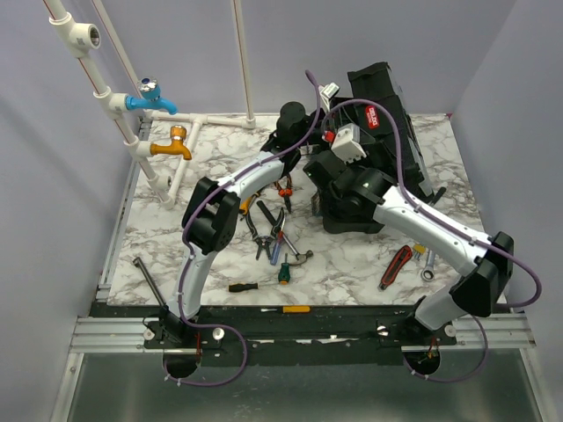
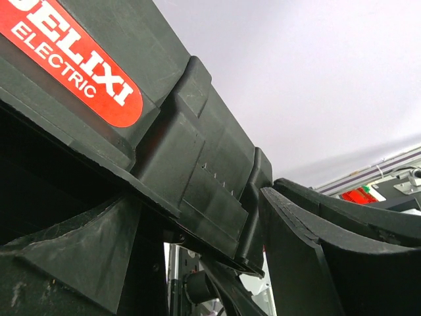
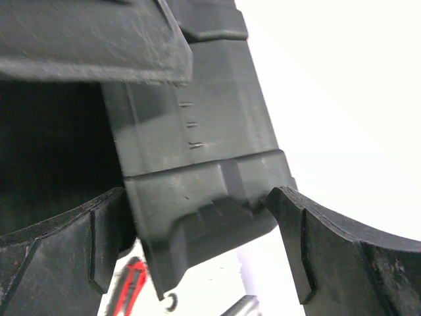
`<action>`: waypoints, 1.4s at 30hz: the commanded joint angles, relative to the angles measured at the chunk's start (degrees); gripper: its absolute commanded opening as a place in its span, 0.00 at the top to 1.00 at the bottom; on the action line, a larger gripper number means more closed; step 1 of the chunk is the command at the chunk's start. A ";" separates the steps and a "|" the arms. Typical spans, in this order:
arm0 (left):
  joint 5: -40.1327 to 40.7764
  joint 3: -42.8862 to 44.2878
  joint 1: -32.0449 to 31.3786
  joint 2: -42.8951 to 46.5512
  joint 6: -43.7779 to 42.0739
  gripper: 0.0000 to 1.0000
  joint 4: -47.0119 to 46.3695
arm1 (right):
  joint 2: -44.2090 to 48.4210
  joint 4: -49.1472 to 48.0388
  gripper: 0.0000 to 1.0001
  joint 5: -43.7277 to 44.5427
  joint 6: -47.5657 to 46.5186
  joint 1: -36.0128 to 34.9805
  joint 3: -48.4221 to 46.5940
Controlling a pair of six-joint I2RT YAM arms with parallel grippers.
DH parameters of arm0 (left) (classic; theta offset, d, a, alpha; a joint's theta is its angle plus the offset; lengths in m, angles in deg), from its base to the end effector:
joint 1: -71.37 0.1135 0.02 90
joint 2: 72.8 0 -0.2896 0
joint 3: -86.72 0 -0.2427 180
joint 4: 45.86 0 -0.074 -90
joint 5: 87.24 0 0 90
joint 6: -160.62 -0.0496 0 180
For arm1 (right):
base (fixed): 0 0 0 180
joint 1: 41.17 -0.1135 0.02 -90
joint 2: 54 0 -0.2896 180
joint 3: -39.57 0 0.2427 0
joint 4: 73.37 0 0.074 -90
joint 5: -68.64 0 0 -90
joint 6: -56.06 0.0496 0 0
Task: Pack the tool kit
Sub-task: Open the toolbox at the center of the board.
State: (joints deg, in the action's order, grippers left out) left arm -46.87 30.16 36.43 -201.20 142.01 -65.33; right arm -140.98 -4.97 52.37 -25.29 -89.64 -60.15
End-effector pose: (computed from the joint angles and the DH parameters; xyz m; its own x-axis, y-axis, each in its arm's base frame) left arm 0.4246 -0.3428 0.3461 -0.8590 -0.1487 -0.4899 0.5060 -0.1014 -0.8566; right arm 0.2286 0.1863 0.3836 -0.5188 -0.5222 -0.6769 0.2299 0.6774 -0.6988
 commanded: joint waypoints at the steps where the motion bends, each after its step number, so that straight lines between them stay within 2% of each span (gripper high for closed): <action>1: -0.34 -0.62 0.92 1.29 1.02 0.27 -5.93 | -3.88 4.37 0.00 20.12 -0.67 -0.40 4.05; 3: -0.38 -0.99 1.10 1.58 1.18 0.27 -6.41 | -4.70 4.22 0.00 18.47 -0.74 -0.68 2.57; 7: -0.51 -2.04 1.47 2.00 1.64 0.27 -7.39 | -6.35 13.74 0.02 20.84 7.61 -1.29 -3.29; 10: -0.65 -2.98 1.94 2.33 1.90 0.27 -8.08 | -5.33 9.95 0.04 20.68 3.78 -1.28 -4.39; 14: -0.65 -4.19 2.57 2.83 1.93 0.27 -8.23 | -4.87 9.54 0.10 22.27 3.09 -1.54 -7.08; 20: 0.27 -9.53 4.94 6.12 -1.26 0.27 -5.18 | -3.94 8.27 0.13 16.78 1.85 -1.55 -11.23; 22: 0.83 -12.55 6.33 8.33 -3.61 0.26 -2.25 | -2.48 4.63 0.13 14.72 -1.18 -1.54 -10.53; 24: 1.26 -16.58 7.83 11.10 -5.78 0.26 -0.48 | -0.11 -3.23 0.13 12.43 -6.76 -1.54 -7.43; 28: 1.78 -24.86 10.89 16.81 -9.59 0.25 3.16 | 6.74 -27.62 0.13 10.11 -25.80 -1.55 3.80; 31: 3.27 -27.45 12.18 21.38 -15.26 0.23 10.56 | 8.74 -31.85 0.13 9.97 -28.26 -1.54 7.12; 33: 5.74 -27.07 12.50 24.02 -20.94 0.21 19.24 | 9.23 -31.78 0.13 9.64 -27.79 -1.54 7.59; 36: 14.03 -24.05 12.44 26.79 -30.38 0.12 37.74 | 9.71 -31.13 0.13 9.19 -26.89 -1.54 8.12; 38: 22.39 -22.46 12.44 27.78 -34.59 0.03 48.10 | 9.97 -30.27 0.13 8.84 -25.90 -1.56 8.24; 40: 35.64 -20.88 11.94 28.41 -36.94 0.02 58.23 | 10.22 -29.29 0.13 8.12 -24.81 -1.54 8.24; 42: 43.52 -20.87 11.40 28.94 -38.74 0.01 63.71 | 10.21 -28.31 0.13 7.61 -23.70 -1.54 8.21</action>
State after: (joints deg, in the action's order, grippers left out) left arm -27.28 7.64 48.71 -174.47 113.34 -25.57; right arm -133.79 -29.43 59.04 -50.49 -90.62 -51.16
